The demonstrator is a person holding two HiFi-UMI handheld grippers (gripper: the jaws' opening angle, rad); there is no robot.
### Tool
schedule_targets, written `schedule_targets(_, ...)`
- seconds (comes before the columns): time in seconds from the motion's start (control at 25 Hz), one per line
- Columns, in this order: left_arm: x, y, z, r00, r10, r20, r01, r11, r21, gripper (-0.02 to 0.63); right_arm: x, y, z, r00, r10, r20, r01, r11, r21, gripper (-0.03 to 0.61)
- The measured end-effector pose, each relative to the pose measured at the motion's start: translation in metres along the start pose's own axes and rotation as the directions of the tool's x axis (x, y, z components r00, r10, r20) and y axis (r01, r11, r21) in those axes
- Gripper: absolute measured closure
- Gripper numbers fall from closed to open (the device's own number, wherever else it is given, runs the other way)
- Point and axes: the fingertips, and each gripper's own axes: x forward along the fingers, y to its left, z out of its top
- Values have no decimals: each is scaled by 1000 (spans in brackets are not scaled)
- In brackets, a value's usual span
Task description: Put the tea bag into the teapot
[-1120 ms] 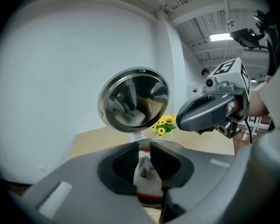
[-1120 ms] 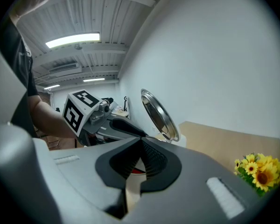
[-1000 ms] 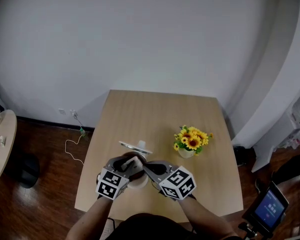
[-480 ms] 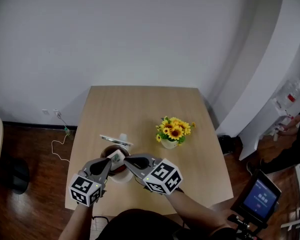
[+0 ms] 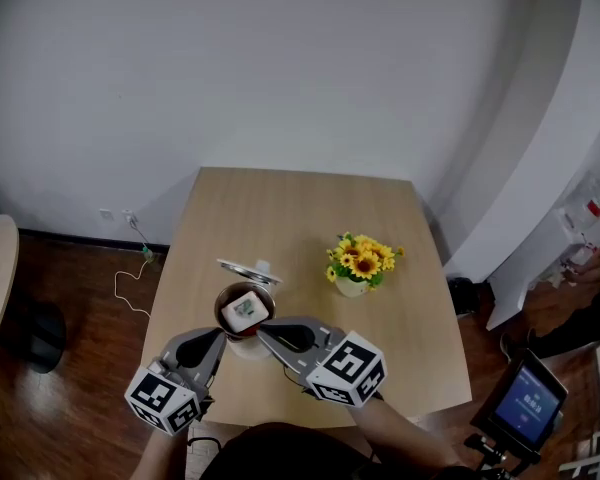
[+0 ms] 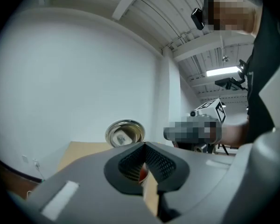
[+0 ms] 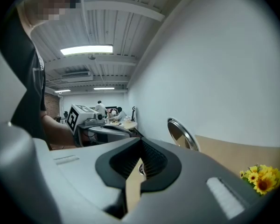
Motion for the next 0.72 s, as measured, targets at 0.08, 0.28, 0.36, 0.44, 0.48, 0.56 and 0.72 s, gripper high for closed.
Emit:
schedule_targets(0.08, -10, -8, -1, 1000, 12, 3, -12, 1000, -3, 609, -5, 5, -1, 1000, -8, -9, 8, 1000, -16, 577)
schedule_targets(0.28, -25, -25, 3, 999, 37, 16, -37, 999, 26, 610, -23, 6, 3, 999, -37, 23, 37, 999, -14, 577)
schedule_targets(0.36, -28, -27, 2, 999, 45, 18, -45, 999, 19, 609, -31, 6, 7, 998, -50, 47, 50, 999, -9, 577)
schedule_targets(0.44, -29, -28, 1, 998, 56, 14, -56, 998, 7, 611, -38, 5, 9, 996, -61, 60, 61, 998, -2, 577)
schedule_targets(0.48, -28, -29, 1, 998, 59, 14, -59, 998, 1, 611, -41, 5, 8, 996, -64, 60, 64, 998, 0, 577)
schedule_targets(0.56, -27, -32, 2, 998, 58, 16, -58, 998, -6, 610, -45, 5, 6, 996, -67, 57, 67, 998, 2, 577)
schedule_targets(0.72, -29, -40, 9, 998, 52, 34, -52, 999, 2, 611, -50, 6, 5, 995, -76, 62, 75, 997, 8, 577)
